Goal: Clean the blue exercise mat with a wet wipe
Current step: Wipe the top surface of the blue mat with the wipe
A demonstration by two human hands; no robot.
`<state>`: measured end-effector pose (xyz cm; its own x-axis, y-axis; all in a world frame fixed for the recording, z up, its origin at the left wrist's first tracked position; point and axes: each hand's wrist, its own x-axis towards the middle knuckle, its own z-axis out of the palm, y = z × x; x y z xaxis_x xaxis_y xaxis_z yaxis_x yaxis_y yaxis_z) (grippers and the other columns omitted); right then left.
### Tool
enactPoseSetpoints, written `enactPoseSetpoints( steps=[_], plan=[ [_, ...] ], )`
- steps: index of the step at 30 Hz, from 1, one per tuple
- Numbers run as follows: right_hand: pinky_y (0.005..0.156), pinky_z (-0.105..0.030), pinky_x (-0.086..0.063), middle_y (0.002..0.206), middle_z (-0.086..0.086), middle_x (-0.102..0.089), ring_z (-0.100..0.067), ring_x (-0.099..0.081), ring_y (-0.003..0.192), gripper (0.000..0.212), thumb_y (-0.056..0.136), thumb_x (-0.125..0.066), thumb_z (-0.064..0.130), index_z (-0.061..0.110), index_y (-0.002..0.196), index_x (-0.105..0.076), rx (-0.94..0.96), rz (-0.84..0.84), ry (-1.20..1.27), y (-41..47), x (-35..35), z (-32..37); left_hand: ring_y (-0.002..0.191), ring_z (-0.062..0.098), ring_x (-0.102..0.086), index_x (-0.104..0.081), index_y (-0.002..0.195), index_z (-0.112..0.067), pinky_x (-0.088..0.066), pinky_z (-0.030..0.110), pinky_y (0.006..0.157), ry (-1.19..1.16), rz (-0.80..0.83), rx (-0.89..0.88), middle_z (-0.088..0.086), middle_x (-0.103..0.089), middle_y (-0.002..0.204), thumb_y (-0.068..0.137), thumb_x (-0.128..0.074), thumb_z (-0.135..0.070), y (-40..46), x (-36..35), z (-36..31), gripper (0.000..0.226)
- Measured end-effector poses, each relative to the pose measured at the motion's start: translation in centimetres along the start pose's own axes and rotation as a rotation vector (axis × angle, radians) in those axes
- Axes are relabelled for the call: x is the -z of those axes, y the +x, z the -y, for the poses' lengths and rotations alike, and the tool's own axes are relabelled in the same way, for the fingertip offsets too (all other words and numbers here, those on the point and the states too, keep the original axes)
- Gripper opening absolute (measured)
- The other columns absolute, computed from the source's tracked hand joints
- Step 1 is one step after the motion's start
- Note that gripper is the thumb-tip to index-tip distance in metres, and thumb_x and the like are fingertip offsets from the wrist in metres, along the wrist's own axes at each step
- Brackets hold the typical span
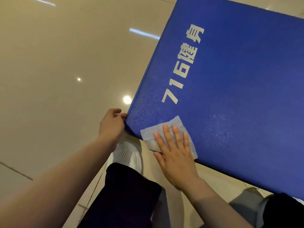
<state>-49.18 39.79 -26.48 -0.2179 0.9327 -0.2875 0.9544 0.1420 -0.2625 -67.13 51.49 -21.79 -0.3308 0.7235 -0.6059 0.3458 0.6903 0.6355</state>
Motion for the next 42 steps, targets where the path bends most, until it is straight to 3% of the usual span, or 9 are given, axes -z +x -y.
enactPoseSetpoints(
  steps=[4, 7, 12, 16, 22, 28, 33, 38, 42],
  plan=[
    [0.119, -0.045, 0.015, 0.161, -0.001, 0.015, -0.025, 0.018, 0.148, 0.061, 0.098, -0.001, 0.053, 0.030, 0.153, 0.003, 0.220, 0.051, -0.039, 6.5, 1.6, 2.5, 0.106, 0.020, -0.061, -0.054, 0.111, -0.025, -0.048, 0.045, 0.101, -0.051, 0.029, 0.011, -0.010, -0.064, 0.101, 0.098, -0.044, -0.014, -0.5, 0.2, 0.2, 0.020],
    [0.115, -0.038, 0.022, 0.158, 0.004, 0.027, -0.018, 0.026, 0.146, 0.061, 0.101, -0.011, 0.056, 0.033, 0.153, 0.013, 0.250, 0.074, -0.027, 11.0, 3.3, 2.1, 0.110, 0.022, -0.060, -0.048, 0.125, -0.025, -0.046, 0.045, 0.102, -0.030, 0.075, -0.022, -0.004, -0.063, 0.109, 0.091, -0.051, -0.019, -0.7, 0.9, 0.2, 0.034],
    [0.115, -0.031, 0.021, 0.158, 0.000, 0.029, -0.017, 0.025, 0.147, 0.064, 0.101, -0.017, 0.056, 0.034, 0.152, 0.015, -0.167, -0.048, 0.005, 11.3, 4.6, -4.5, 0.104, 0.021, -0.054, -0.037, 0.142, -0.021, -0.043, 0.037, 0.094, 0.139, -0.065, -0.139, -0.002, -0.056, 0.115, 0.098, -0.047, -0.012, -0.4, 1.1, 0.4, 0.047],
    [0.111, -0.025, 0.026, 0.159, -0.001, 0.029, -0.014, 0.028, 0.145, 0.069, 0.087, 0.007, 0.066, 0.035, 0.147, 0.023, -0.348, -0.056, 0.050, 7.7, 4.3, -9.0, 0.109, 0.015, -0.049, -0.037, 0.145, -0.017, -0.040, 0.030, 0.090, 0.237, -0.090, -0.380, 0.001, -0.048, 0.128, 0.098, -0.047, -0.010, -0.6, -0.5, -1.3, 0.049],
    [0.117, -0.045, -0.012, 0.159, -0.018, -0.021, -0.036, -0.016, 0.148, 0.064, 0.104, -0.005, 0.048, 0.013, 0.154, -0.025, -0.267, -0.150, 0.037, 4.6, 1.8, -3.9, 0.133, 0.034, -0.037, -0.025, 0.151, -0.021, -0.032, 0.051, 0.105, 0.453, -0.083, -0.243, 0.009, -0.030, 0.151, 0.097, -0.047, -0.017, -1.4, -4.9, -4.6, 0.059],
    [0.114, -0.040, -0.016, 0.159, -0.006, -0.025, -0.026, -0.027, 0.145, 0.059, 0.102, -0.009, 0.048, 0.021, 0.155, -0.016, -0.098, -0.133, -0.043, 0.2, 0.1, -3.1, 0.148, 0.024, -0.005, -0.008, 0.154, -0.029, -0.018, 0.050, 0.115, 0.815, -0.021, -0.440, 0.002, -0.005, 0.161, 0.098, -0.041, -0.047, -4.5, -7.0, -3.5, 0.067],
    [0.118, -0.034, -0.008, 0.164, -0.006, -0.011, -0.024, -0.013, 0.149, 0.069, 0.101, -0.018, 0.060, 0.021, 0.157, -0.015, -0.434, -0.220, -0.010, -6.6, -0.9, -10.4, 0.150, 0.024, 0.010, 0.010, 0.152, -0.035, -0.016, 0.053, 0.117, 1.109, 0.166, -0.609, -0.003, 0.012, 0.162, 0.093, -0.033, -0.067, -6.5, -8.4, -2.7, 0.080],
    [0.116, -0.038, -0.010, 0.163, -0.011, -0.015, -0.029, -0.015, 0.148, 0.072, 0.101, -0.017, 0.061, 0.013, 0.154, -0.026, -0.659, -0.226, 0.068, -10.8, -1.4, -13.2, 0.150, 0.029, -0.001, 0.014, 0.151, -0.031, -0.020, 0.058, 0.115, 0.954, 0.213, -0.405, 0.001, 0.003, 0.162, 0.089, -0.045, -0.067, -8.3, -10.3, -2.2, 0.092],
    [0.113, -0.046, -0.021, 0.157, -0.014, -0.028, -0.030, -0.025, 0.145, 0.065, 0.099, -0.027, 0.053, 0.014, 0.150, -0.033, -0.432, -0.227, 0.032, -8.3, -1.6, -8.9, 0.150, 0.028, 0.001, 0.006, 0.153, -0.031, -0.016, 0.060, 0.115, 0.902, 0.239, -0.410, 0.000, 0.001, 0.162, 0.093, -0.052, -0.053, -8.0, -10.3, -2.0, 0.087]
  ],
)
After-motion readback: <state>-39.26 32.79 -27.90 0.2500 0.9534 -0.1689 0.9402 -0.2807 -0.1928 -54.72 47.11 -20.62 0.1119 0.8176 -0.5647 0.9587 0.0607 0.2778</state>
